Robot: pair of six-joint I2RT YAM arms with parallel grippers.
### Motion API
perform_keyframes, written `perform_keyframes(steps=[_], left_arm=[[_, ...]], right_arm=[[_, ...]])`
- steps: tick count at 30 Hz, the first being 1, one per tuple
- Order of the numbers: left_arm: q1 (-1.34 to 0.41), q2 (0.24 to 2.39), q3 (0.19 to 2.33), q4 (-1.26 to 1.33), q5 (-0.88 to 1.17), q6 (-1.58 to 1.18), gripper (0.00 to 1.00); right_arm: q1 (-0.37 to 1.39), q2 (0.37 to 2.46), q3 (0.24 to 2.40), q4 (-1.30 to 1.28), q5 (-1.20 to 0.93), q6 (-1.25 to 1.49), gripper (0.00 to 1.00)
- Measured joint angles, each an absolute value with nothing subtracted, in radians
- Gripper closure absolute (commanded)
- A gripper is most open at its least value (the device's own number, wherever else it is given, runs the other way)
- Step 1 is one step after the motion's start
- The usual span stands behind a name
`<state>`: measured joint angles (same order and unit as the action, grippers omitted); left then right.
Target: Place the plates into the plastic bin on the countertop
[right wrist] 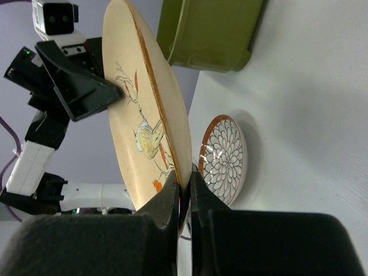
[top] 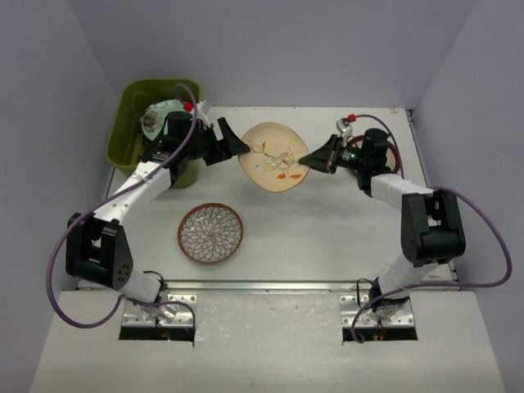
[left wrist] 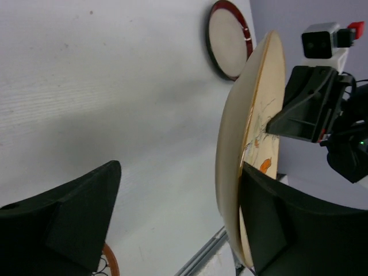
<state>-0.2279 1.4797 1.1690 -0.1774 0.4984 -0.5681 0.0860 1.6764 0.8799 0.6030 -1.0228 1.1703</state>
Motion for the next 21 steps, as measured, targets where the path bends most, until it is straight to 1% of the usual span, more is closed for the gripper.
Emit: perform_keyframes(steps=[1,2,3,5,6,7,8,9,10,11,12,13,17,21], left_arm=[[-0.229,1.48,1.169,-0.153,0.517,-0.586,0.8],[-0.23,1.48,1.169,-0.13,0.534,-0.598,0.97],[-0.232,1.48,1.169,-0.108,0.547,-0.616,1.0],[-0.237,1.479,1.169,-0.077,0.566,-0.622,1.0],[-0.238,1.479,1.168,-0.068,0.569,-0.622,1.0],[-0.239,1.479,1.165,-0.06,0.573,-0.624,1.0],[-0.24,1.479,1.159,-0.049,0.575,-0.627,1.0],[-0.241,1.479,1.153,-0.035,0.58,-0.632,1.0],[-0.24,1.479,1.146,-0.02,0.587,-0.639,1.0],[-0.237,1.479,1.138,-0.004,0.596,-0.648,1.0],[-0.233,1.479,1.129,0.01,0.607,-0.661,1.0],[-0.228,1.479,1.118,0.022,0.619,-0.676,1.0],[-0.162,1.478,1.102,0.049,0.684,-0.747,1.0],[0.022,1.445,1.111,0.05,0.676,-0.809,1.0]], right_arm=[[0.09,1.676,0.88,0.603,-1.03,1.169,1.0],[0.095,1.676,0.88,0.602,-1.038,1.167,1.0],[0.098,1.676,0.88,0.601,-1.042,1.165,1.0],[0.107,1.674,0.879,0.596,-1.038,1.164,1.0],[0.107,1.674,0.878,0.594,-1.034,1.169,0.98],[0.106,1.672,0.878,0.595,-1.033,1.171,0.94],[0.105,1.669,0.878,0.596,-1.033,1.171,0.78],[0.103,1.668,0.878,0.598,-1.033,1.176,0.58],[0.101,1.667,0.877,0.605,-1.034,1.184,0.35],[0.099,1.667,0.877,0.619,-1.035,1.195,0.19],[0.096,1.666,0.876,0.643,-1.036,1.212,0.07],[0.092,1.664,0.875,0.672,-1.036,1.232,0.01],[0.062,1.645,0.849,0.753,-1.041,1.288,0.01],[-0.021,1.601,0.758,0.777,-1.031,1.316,0.01]])
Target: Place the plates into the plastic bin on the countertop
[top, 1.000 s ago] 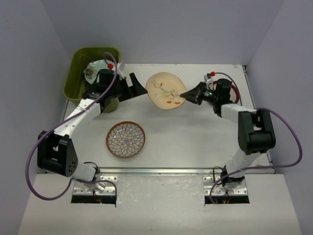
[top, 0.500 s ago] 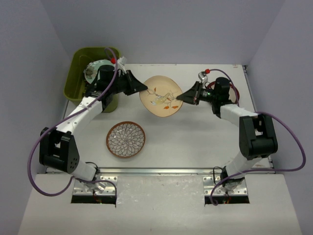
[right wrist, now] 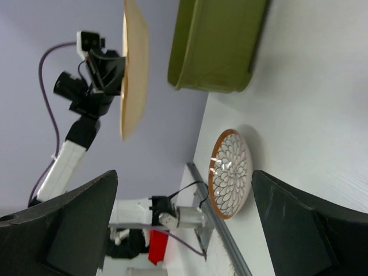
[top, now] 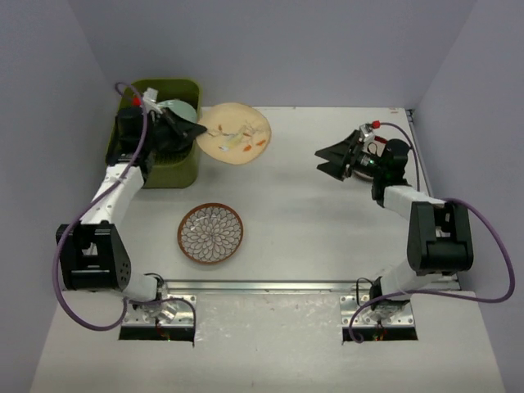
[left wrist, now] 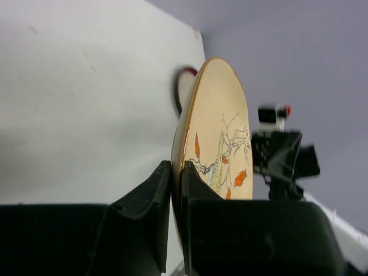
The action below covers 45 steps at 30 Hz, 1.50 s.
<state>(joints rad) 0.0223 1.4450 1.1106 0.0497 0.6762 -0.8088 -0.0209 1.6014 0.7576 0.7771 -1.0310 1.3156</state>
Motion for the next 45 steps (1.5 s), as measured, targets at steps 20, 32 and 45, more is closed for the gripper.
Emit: perform_keyframes(steps=[20,32,45], left_arm=[[0.368,1.888,1.522,-0.092,0.137,-0.812,0.98],[0.359,2.054,1.69,-0.18,0.171,-0.801,0.02],[0.221,2.169,1.903,-0.454,-0.064,-0.64,0.0]], right_arm=[[-0.088,1.483,0.577,0.688,-1.033,1.229,0.01],[-0.088,1.482,0.55,0.619,-1.026,1.165,0.01],[-0.036,1.468,0.602,0.31,-0.94,0.983,0.01]])
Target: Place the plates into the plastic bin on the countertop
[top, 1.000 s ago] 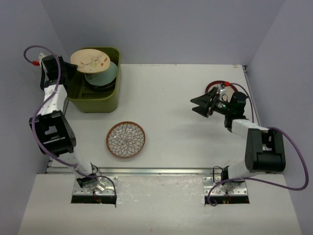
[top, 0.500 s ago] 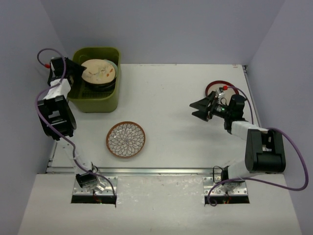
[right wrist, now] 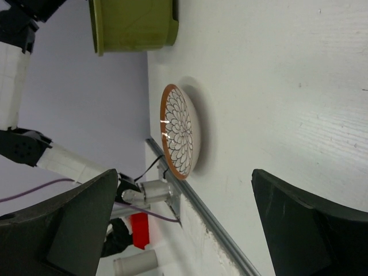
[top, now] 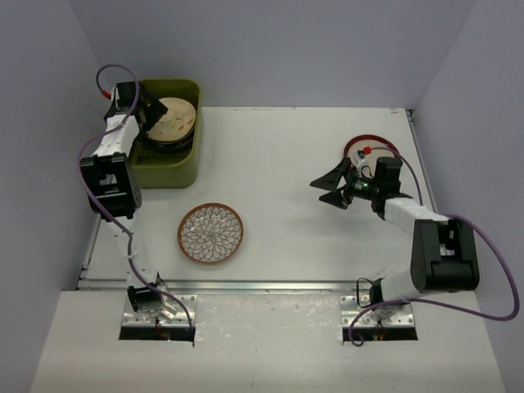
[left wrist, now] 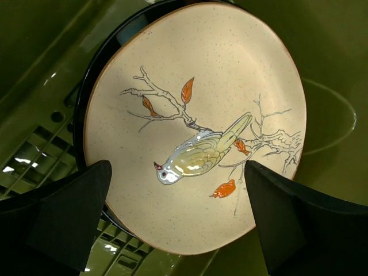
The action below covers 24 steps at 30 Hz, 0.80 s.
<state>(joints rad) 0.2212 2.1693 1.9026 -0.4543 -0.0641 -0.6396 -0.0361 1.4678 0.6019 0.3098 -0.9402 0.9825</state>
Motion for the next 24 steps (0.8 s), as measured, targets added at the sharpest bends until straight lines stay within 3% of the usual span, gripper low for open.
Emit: perform_keyframes(steps=[6,11,19,24], left_arm=[[0.229,2.062,1.84,-0.487,-0.141,-0.604,0.0],[0.231,1.765,1.734,-0.488,-0.163,-0.584,0.0],[0.21,1.151,1.347,-0.235,0.01,-0.578,0.0],[0.076,1.033,1.135,-0.204,0.116,-0.575,0.0]], right_arm=[[0.04,1.426,0.673,0.151,-0.825,0.853,0.01],[0.027,1.422,0.672,0.104,-0.737,0.841,0.01],[-0.268,1.502,0.589,0.165,-0.512,1.042,0.01],[-0.323,1.591,0.553,0.234,-0.375,1.191,0.01]])
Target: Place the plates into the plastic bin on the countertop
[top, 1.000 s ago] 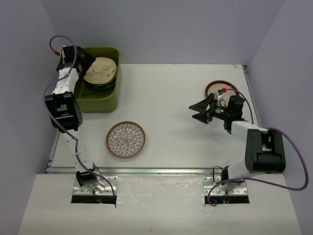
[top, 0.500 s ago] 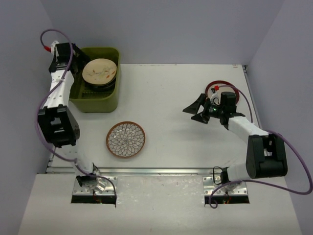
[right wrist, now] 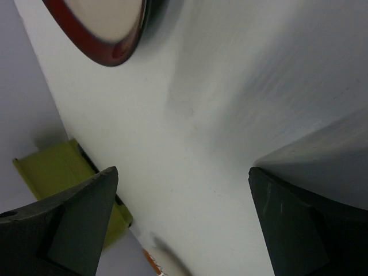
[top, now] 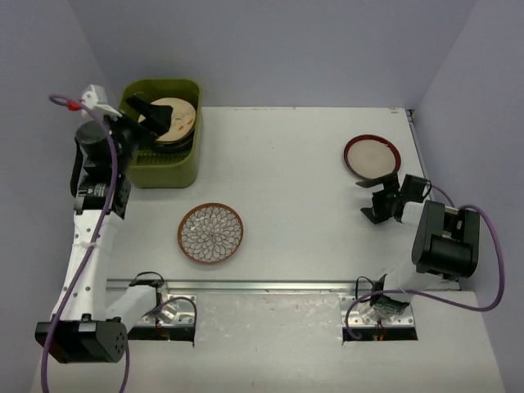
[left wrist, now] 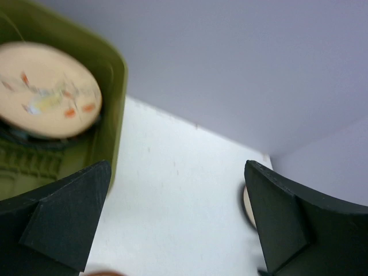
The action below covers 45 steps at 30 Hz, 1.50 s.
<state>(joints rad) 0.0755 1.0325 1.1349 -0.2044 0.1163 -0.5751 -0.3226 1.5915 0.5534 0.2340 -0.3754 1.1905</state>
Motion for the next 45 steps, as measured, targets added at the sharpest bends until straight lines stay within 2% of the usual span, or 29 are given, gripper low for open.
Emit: perform_keyframes(steps=[5,8,10,12,13,18,26,34,38,45], left_arm=[[-0.084,1.042,0.959,-0.266,0.145,-0.552,0.0],[-0.134,1.022,0.917,-0.339,0.147,-0.528,0.0],[-0.147,0.999,0.916,-0.352,0.145,-0.514,0.0],[-0.152,0.972,0.916,-0.352,0.143,-0.5,0.0],[-0.152,0.961,0.917,-0.352,0.143,-0.493,0.0],[-0.152,0.952,0.919,-0.359,0.143,-0.467,0.0],[-0.153,0.952,0.918,-0.365,0.143,-0.45,0.0],[-0.154,1.017,0.868,-0.254,0.287,-0.503,0.0],[-0.171,1.103,0.826,-0.177,0.372,-0.563,0.0],[-0.271,1.216,0.835,-0.113,0.384,-0.622,0.0]], right_arm=[[-0.349,1.672,0.583,0.356,-0.283,1.317,0.04],[-0.382,1.765,0.684,0.363,-0.245,1.364,0.15],[-0.404,1.808,0.725,0.373,-0.225,1.38,0.18],[-0.423,1.842,0.752,0.385,-0.223,1.392,0.43],[-0.43,1.861,0.772,0.378,-0.219,1.385,0.51],[-0.448,1.96,0.854,0.353,-0.238,1.351,1.0],[-0.444,1.97,0.892,0.308,-0.265,1.233,1.0],[-0.432,1.8,0.616,0.439,-0.412,1.178,1.0],[-0.37,1.713,0.557,0.415,-0.527,1.134,1.0],[-0.21,1.606,0.553,0.406,-0.691,1.072,1.0]])
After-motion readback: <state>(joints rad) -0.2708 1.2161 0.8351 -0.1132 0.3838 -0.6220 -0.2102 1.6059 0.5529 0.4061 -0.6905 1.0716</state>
